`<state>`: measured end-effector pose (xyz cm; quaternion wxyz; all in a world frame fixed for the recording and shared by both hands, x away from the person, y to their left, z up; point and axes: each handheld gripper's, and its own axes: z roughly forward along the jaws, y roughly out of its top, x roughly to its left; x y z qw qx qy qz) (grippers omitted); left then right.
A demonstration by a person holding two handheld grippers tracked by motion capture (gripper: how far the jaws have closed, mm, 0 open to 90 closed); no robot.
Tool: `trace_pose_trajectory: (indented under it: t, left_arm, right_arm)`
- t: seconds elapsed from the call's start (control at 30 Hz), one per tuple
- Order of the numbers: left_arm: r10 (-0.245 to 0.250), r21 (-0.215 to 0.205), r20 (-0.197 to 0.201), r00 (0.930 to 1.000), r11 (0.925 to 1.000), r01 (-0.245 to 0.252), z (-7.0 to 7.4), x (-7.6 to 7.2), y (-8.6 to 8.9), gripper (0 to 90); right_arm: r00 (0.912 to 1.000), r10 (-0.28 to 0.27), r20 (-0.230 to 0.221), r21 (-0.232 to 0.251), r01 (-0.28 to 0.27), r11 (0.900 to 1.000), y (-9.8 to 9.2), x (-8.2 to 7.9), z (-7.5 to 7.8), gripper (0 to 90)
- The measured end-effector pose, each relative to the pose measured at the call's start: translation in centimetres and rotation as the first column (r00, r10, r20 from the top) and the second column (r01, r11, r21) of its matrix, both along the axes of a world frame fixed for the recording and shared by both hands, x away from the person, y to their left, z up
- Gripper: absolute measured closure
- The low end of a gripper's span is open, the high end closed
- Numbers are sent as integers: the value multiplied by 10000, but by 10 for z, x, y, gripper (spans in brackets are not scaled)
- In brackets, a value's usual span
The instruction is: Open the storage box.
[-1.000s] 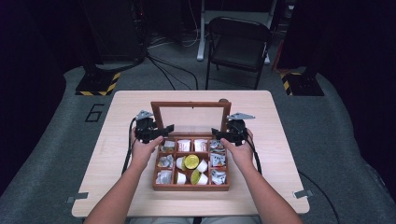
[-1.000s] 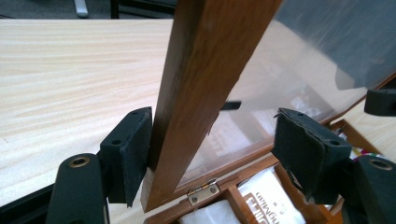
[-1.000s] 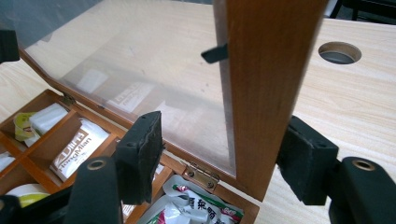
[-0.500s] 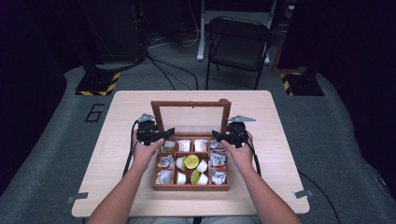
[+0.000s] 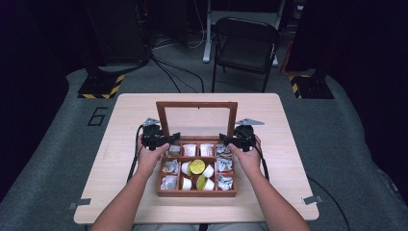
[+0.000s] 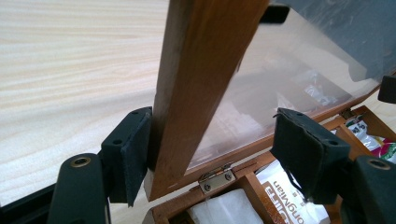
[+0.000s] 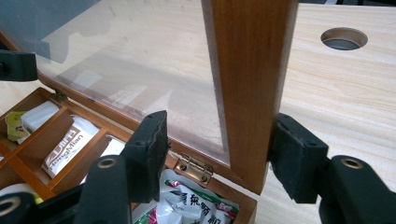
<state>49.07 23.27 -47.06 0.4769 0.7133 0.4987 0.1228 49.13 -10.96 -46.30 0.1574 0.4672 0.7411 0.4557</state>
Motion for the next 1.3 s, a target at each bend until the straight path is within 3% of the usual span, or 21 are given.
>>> trace_pose_trajectory:
  t: [0.4,0.87,1.3]
  left_arm:
    - [398,110,121,9991,9991,-400,-3,2,-4,344]
    - [750,-43,53,9972,9972,-749,-7,8,-3,388]
    - [1110,136,-83,9938,9937,-1109,-8,11,-4,378]
  right_arm:
    - [9998,-188,81,21,188,9998,0,4,-3,455]
    - [9992,-323,254,-139,326,9994,2,11,-5,487]
    - [9994,-295,-162,43,295,9996,3,19,-6,492]
